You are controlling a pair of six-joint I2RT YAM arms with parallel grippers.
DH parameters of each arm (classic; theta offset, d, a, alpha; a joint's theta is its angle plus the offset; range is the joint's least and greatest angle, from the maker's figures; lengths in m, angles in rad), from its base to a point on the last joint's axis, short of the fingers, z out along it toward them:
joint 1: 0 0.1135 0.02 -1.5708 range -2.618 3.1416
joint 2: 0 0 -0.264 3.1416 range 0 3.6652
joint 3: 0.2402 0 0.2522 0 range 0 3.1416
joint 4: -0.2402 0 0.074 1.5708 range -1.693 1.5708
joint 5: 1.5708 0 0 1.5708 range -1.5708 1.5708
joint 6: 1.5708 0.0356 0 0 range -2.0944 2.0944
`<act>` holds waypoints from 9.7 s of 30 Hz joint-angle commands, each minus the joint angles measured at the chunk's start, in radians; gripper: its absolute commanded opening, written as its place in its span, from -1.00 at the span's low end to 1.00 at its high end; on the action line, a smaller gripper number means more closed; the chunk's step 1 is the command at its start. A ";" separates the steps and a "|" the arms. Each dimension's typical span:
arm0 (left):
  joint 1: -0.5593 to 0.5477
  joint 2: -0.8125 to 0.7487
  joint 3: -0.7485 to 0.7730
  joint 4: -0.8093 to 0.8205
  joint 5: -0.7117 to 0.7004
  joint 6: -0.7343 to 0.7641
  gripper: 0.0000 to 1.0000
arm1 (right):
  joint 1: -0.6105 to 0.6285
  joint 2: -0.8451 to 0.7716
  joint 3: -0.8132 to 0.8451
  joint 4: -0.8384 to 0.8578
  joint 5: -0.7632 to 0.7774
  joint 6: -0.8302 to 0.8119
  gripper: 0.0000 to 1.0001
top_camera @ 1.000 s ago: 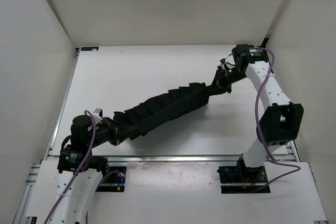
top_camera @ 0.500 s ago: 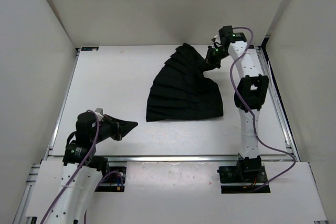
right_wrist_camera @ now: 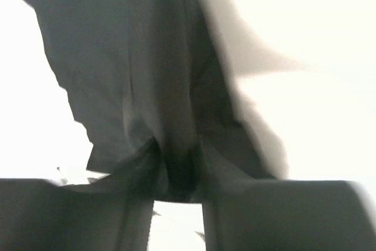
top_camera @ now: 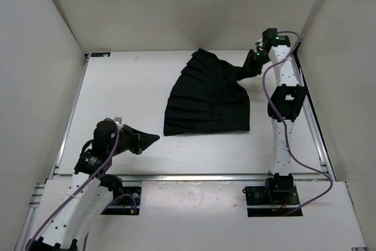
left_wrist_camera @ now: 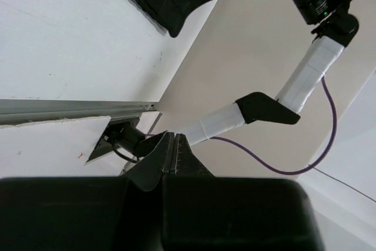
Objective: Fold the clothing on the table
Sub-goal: Fold the skirt
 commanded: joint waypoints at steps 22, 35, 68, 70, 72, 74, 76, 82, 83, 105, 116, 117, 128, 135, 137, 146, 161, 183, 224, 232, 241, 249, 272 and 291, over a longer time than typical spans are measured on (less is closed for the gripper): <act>-0.390 0.561 0.422 0.268 -0.451 0.921 0.98 | -0.171 -0.314 -0.293 -0.077 0.057 -0.037 0.70; -0.563 0.912 0.700 0.534 -1.307 1.948 0.97 | -0.162 -0.449 -0.412 -0.080 0.135 -0.039 0.66; -0.649 1.151 0.443 0.615 -0.524 0.270 0.97 | -0.030 -0.535 -0.352 -0.077 0.551 -0.022 0.68; -0.646 1.166 0.439 0.618 -0.558 0.303 0.97 | -0.033 -0.551 -0.378 -0.072 0.537 -0.016 0.69; -0.638 1.183 0.445 0.609 -0.574 0.311 0.97 | -0.041 -0.575 -0.398 -0.077 0.517 -0.016 0.68; -0.646 1.207 0.463 0.589 -0.598 0.293 0.97 | -0.066 -0.590 -0.420 -0.082 0.497 -0.022 0.68; -0.661 1.223 0.470 0.535 -0.641 0.270 0.97 | -0.087 -0.592 -0.412 -0.075 0.485 -0.025 0.69; -0.646 1.276 0.505 0.523 -0.696 0.286 0.95 | -0.088 -0.612 -0.421 -0.076 0.436 -0.021 0.67; -0.640 1.287 0.517 0.518 -0.704 0.302 0.93 | -0.087 -0.607 -0.426 -0.076 0.434 -0.020 0.67; -0.265 1.019 0.407 0.057 -0.774 0.467 -1.00 | -0.104 -0.644 -0.437 -0.072 0.426 -0.025 0.67; -0.214 0.907 0.554 -0.031 -0.742 0.687 0.88 | -0.061 -0.649 -0.490 -0.062 0.370 -0.030 0.68; -0.226 0.867 0.508 -0.019 -0.700 0.664 0.94 | -0.064 -0.646 -0.528 -0.056 0.351 -0.033 0.70; -0.146 0.577 0.149 -0.026 -0.606 0.661 0.87 | 0.008 -0.637 -0.847 0.150 -0.060 -0.103 0.78; -0.132 0.612 0.137 0.070 -0.529 0.664 0.87 | 0.070 -0.709 -1.042 0.504 -0.221 -0.007 0.83; -0.140 0.624 0.140 0.076 -0.535 0.665 0.88 | 0.081 -0.681 -1.073 0.500 -0.210 -0.019 0.83; -0.161 0.698 0.126 0.142 -0.534 0.699 0.84 | 0.168 -0.621 -1.226 0.546 -0.098 -0.076 0.77; -0.169 0.772 0.100 0.222 -0.523 0.745 0.65 | 0.142 -0.606 -1.402 0.656 -0.081 -0.123 0.74; -0.121 0.763 -0.093 0.567 -0.330 0.624 0.13 | 0.133 -0.477 -1.284 0.687 -0.157 -0.149 0.60; -0.158 0.027 -0.017 -0.307 -0.285 0.480 -1.00 | 0.242 -1.218 -1.836 0.530 -0.158 -0.048 -0.99; -0.046 -0.055 0.069 -0.457 -0.233 0.578 -1.00 | 0.219 -1.482 -1.890 0.544 -0.163 0.098 -1.00; 0.098 -0.125 0.143 -0.621 -0.137 0.682 -1.00 | 0.249 -1.673 -1.954 0.415 -0.115 0.141 -1.00; 0.331 -0.095 0.265 -0.770 0.009 0.901 -1.00 | 0.206 -1.680 -1.833 0.323 -0.092 0.114 -1.00; 0.081 0.183 0.376 -0.373 -0.216 0.684 -1.00 | 0.159 -1.237 -1.411 0.375 -0.009 -0.004 -1.00; 0.110 0.365 0.427 -0.226 -0.189 0.563 -1.00 | 0.196 -0.772 -0.896 0.288 0.004 -0.019 -1.00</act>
